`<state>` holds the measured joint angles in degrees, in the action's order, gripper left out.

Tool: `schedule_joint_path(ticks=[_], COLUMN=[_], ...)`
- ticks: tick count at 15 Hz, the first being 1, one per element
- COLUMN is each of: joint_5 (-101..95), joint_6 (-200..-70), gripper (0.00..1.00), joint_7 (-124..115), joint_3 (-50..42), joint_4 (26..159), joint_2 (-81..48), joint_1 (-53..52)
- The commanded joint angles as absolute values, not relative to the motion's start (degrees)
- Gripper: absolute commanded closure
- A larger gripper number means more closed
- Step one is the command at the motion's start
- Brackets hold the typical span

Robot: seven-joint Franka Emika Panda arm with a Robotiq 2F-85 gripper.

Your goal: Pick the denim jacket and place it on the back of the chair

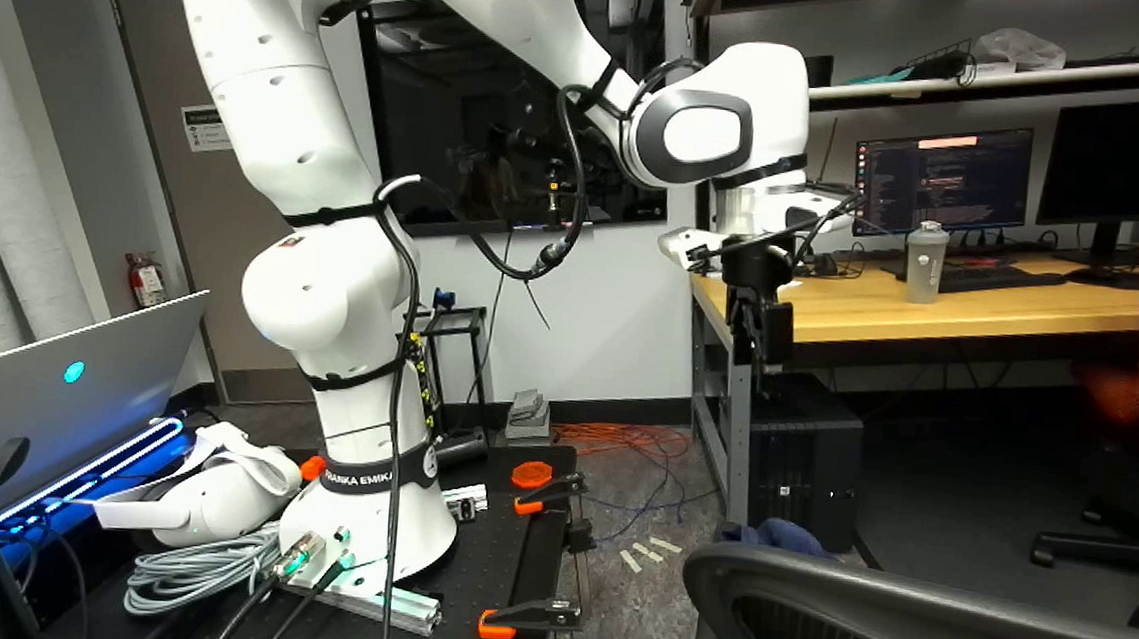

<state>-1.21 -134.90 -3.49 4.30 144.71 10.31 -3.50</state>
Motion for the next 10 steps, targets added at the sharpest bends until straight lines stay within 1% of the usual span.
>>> schedule_joint_path(ticks=[1,10], joint_5=[-2.4,-5.5], joint_6=[-139.3,-145.7], gripper=[0.0,0.0], joint_7=[-5.4,-5.6], joint_3=[4.8,3.9], joint_4=[140.8,133.1], joint_2=[1.8,-13.6], joint_1=[-3.5,-4.6])
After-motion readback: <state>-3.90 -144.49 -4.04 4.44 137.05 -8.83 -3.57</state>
